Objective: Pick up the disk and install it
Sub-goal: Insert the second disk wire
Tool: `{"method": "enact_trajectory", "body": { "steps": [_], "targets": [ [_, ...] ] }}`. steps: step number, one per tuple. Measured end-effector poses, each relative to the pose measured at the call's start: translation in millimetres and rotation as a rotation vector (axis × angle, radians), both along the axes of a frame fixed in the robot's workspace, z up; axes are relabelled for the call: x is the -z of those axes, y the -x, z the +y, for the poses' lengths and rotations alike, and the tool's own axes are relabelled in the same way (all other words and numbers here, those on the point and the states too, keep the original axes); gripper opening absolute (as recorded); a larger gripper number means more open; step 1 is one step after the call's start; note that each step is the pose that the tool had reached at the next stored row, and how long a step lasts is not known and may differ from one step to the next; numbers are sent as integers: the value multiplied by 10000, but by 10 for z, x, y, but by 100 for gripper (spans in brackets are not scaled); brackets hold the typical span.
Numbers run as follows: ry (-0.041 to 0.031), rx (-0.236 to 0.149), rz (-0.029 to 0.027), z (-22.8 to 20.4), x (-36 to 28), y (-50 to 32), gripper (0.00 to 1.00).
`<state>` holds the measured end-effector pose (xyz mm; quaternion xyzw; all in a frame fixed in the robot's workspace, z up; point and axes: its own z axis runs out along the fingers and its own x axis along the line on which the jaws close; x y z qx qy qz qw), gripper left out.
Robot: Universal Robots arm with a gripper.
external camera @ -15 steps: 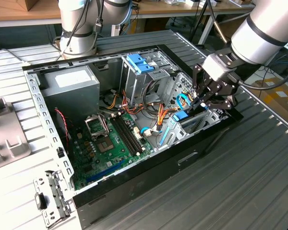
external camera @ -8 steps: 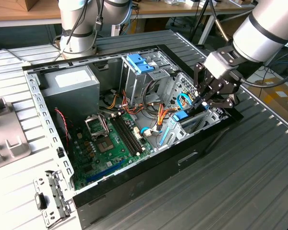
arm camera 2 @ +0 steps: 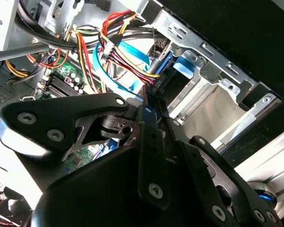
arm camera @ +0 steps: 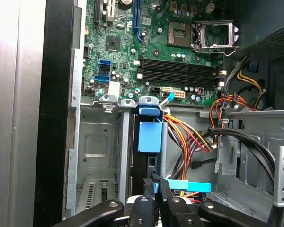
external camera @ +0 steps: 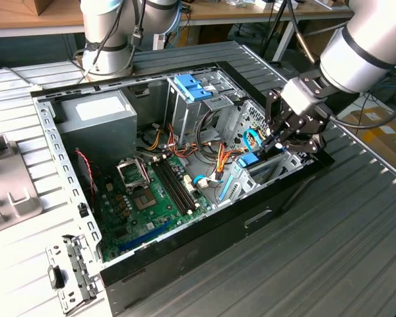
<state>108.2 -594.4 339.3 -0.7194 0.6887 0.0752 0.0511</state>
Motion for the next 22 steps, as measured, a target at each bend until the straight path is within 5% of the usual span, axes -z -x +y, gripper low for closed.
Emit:
{"method": "enact_trajectory", "body": {
  "steps": [5,13,16,22],
  "targets": [
    [-15,0,3,-13,6,0,24],
    [-20,0,3,-6,-108,0,24],
    [-20,0,3,-6,-106,0,11],
    [-29,1,15,-10,-75,1,11]
  ]
}}
